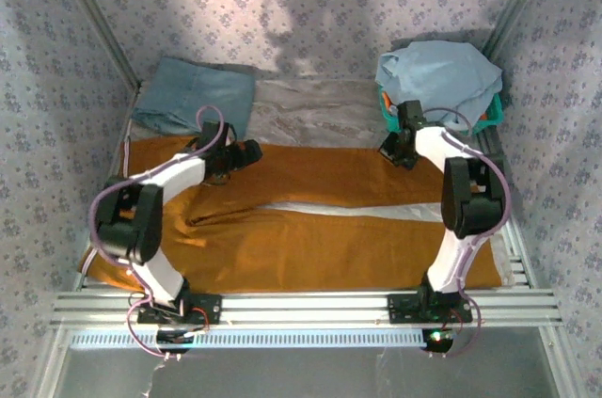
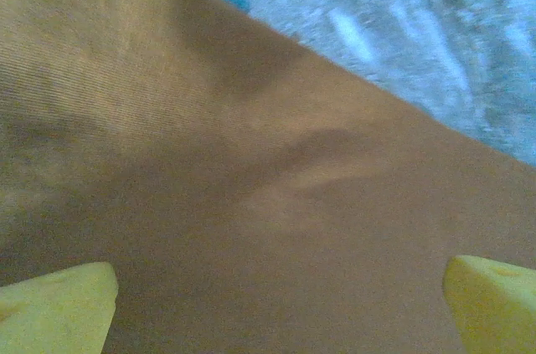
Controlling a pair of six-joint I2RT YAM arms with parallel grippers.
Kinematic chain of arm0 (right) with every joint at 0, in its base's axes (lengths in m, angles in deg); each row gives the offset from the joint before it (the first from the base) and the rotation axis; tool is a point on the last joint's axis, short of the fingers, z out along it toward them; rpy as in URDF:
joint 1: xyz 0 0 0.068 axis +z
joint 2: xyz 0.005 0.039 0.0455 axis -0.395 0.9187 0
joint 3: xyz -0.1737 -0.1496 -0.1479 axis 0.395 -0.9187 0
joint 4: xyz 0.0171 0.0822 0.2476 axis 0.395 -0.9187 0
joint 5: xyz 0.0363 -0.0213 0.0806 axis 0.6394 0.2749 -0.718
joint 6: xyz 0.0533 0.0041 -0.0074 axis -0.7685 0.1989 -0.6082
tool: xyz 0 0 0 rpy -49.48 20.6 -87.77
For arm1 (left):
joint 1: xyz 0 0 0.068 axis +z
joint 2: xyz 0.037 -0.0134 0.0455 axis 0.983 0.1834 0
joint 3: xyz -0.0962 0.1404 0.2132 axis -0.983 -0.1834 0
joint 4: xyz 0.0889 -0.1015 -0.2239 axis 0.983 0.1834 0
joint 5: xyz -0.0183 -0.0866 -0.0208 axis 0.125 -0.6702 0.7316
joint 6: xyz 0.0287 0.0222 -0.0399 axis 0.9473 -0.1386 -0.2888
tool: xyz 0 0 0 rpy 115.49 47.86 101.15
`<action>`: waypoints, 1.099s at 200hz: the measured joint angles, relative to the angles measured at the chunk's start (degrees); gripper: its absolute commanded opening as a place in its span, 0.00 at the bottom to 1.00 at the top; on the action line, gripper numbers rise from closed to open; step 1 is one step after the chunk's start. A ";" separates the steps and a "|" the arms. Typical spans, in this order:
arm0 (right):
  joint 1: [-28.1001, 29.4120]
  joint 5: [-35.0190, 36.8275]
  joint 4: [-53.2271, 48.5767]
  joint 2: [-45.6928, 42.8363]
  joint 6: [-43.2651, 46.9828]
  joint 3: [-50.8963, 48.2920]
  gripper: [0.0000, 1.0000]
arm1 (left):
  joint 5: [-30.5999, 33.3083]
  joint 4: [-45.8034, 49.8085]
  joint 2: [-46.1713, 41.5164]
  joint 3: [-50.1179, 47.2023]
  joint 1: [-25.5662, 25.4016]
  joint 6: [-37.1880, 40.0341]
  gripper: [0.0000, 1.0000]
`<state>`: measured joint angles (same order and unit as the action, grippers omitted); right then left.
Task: Fold and stack the trousers
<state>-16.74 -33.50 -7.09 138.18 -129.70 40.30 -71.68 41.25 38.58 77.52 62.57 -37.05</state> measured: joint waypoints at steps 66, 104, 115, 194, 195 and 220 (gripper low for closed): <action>8.02 0.39 -4.17 -22.71 0.70 -16.39 0.48 | 11.17 4.70 -32.96 -19.67 0.26 -5.57 0.98; -1.64 -1.03 -11.13 -34.69 -0.63 -32.24 0.46 | 11.50 7.58 -43.80 -30.77 -0.13 -10.12 0.96; -5.03 -2.14 -12.07 -36.72 -0.76 -34.95 0.46 | 11.52 7.43 -45.18 -33.05 -0.55 -11.34 0.96; -11.54 -6.23 -9.73 -26.62 -0.68 -34.47 0.46 | 13.03 -2.60 -35.50 -37.20 -0.94 -15.45 0.98; -11.54 -6.23 -9.70 -26.51 -0.68 -34.40 0.46 | 13.11 -2.95 -35.17 -37.20 -0.94 -15.52 0.98; -12.00 -6.34 -7.74 -23.21 -0.31 -31.82 0.46 | 14.62 -8.70 -30.32 -37.00 -0.94 -15.63 0.98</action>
<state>-28.74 -39.84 -14.83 114.97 -130.01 8.48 -57.06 32.56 8.27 40.52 61.63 -52.68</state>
